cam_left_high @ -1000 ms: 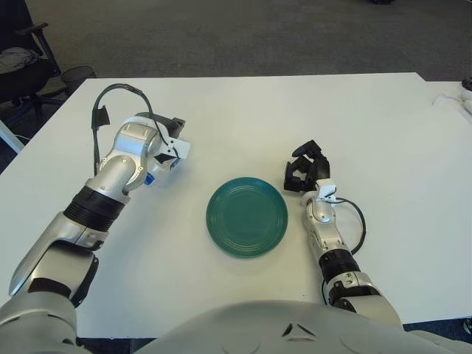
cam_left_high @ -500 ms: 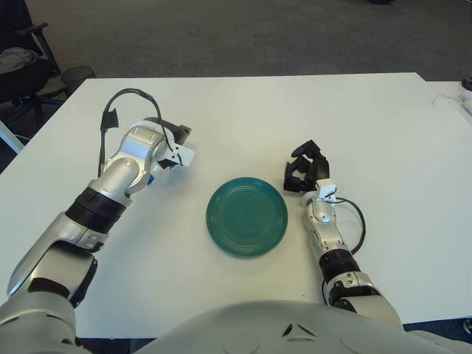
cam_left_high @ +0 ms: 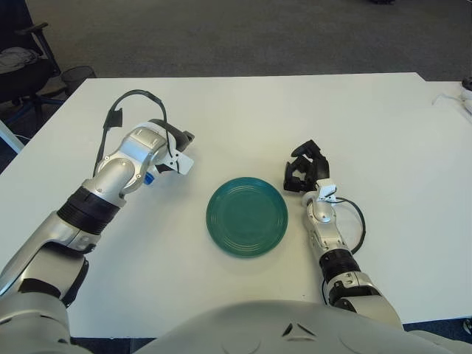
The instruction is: Put the bottle into the plate.
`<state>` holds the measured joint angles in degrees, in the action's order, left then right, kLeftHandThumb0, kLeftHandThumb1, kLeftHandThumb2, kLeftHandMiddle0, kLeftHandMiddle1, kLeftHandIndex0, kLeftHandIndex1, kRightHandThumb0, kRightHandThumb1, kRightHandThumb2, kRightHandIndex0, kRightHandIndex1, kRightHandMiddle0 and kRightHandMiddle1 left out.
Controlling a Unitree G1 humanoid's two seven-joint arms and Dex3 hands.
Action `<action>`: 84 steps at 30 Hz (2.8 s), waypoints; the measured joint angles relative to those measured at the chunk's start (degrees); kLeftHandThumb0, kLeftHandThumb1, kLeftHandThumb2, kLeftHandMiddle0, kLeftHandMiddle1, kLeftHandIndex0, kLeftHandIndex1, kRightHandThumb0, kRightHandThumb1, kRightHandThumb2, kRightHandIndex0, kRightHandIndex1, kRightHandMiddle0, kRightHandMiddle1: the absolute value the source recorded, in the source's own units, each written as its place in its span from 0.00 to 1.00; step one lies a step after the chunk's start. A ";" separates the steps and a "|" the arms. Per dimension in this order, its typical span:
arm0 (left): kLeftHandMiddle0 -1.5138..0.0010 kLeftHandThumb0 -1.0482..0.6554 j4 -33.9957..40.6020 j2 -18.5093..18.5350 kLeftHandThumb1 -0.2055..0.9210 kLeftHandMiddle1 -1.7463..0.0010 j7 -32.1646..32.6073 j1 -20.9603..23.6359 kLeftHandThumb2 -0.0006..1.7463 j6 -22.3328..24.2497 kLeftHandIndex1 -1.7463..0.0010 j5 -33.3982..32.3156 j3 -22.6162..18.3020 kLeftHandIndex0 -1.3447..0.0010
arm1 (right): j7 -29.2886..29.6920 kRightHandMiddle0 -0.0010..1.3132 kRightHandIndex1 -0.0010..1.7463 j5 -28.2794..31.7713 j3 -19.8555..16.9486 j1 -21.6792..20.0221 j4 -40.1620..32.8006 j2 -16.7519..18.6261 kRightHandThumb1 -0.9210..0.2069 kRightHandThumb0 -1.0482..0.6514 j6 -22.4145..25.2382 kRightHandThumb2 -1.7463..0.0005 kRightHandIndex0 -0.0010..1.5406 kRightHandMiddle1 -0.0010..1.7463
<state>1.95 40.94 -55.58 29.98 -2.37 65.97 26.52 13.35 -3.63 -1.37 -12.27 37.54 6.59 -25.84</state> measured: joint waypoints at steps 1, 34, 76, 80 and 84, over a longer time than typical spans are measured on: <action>0.81 0.00 0.01 -0.09 1.00 0.99 -0.09 0.04 0.60 0.04 0.98 0.41 0.27 0.96 | -0.01 0.41 0.93 0.00 0.00 0.00 0.00 0.00 0.72 0.62 0.00 0.13 0.53 1.00; 0.74 0.00 -4.35 -6.37 1.00 1.00 7.93 -4.46 0.60 12.22 0.97 10.02 2.92 1.00 | -0.63 0.42 0.92 0.01 -0.21 0.02 0.01 -0.51 0.73 0.62 -0.01 0.12 0.54 1.00; 0.90 0.00 11.52 -16.54 1.00 0.99 25.41 -18.24 0.57 29.56 1.00 11.30 -6.03 1.00 | -2.46 0.38 0.97 0.16 -0.54 0.11 -0.01 -0.88 0.68 0.62 -0.02 0.14 0.49 1.00; 0.88 0.01 13.52 -16.93 1.00 0.99 26.31 -19.46 0.56 29.37 1.00 10.80 -7.15 1.00 | -2.76 0.38 0.97 0.18 -0.56 0.11 -0.02 -0.90 0.67 0.62 -0.02 0.14 0.49 1.00; 0.87 0.01 14.99 -17.06 1.00 0.99 26.54 -20.37 0.56 28.71 1.00 10.42 -8.03 1.00 | -2.90 0.37 0.97 0.17 -0.57 0.11 -0.01 -0.93 0.67 0.62 -0.02 0.15 0.49 1.00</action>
<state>16.93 23.88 -29.04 9.61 26.33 76.38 18.49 10.45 -3.46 -1.94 -12.16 37.53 5.66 -25.86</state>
